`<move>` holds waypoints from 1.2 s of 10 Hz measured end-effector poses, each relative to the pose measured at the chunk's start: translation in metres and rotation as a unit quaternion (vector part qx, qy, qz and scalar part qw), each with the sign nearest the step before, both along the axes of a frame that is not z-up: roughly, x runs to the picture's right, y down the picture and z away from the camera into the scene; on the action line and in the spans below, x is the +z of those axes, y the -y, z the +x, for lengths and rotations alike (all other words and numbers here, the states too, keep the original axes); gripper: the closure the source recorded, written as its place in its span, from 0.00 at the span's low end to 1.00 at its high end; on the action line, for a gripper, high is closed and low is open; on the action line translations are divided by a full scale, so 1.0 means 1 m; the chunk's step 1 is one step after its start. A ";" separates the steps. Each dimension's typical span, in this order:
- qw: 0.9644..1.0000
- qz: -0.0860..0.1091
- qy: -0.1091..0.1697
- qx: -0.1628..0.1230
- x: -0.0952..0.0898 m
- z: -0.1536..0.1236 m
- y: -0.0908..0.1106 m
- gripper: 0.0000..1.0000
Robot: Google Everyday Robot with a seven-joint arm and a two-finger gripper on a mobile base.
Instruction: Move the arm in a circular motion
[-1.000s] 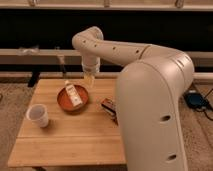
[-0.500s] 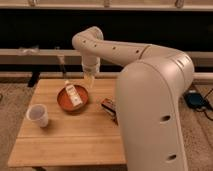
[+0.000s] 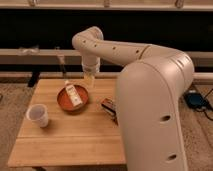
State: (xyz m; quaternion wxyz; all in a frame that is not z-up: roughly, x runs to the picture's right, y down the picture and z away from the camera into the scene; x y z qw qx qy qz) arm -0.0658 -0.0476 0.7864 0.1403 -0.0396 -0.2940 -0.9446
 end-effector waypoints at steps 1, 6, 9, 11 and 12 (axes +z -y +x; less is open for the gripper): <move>1.000 0.000 0.000 0.000 0.000 0.000 0.001 0.20; 0.998 0.001 -0.023 0.054 -0.003 0.058 -0.008 0.20; 0.995 0.006 -0.044 0.095 -0.028 0.126 -0.039 0.20; 0.992 0.009 -0.053 0.116 -0.053 0.158 -0.069 0.20; 0.991 0.015 -0.053 0.120 -0.074 0.164 -0.089 0.20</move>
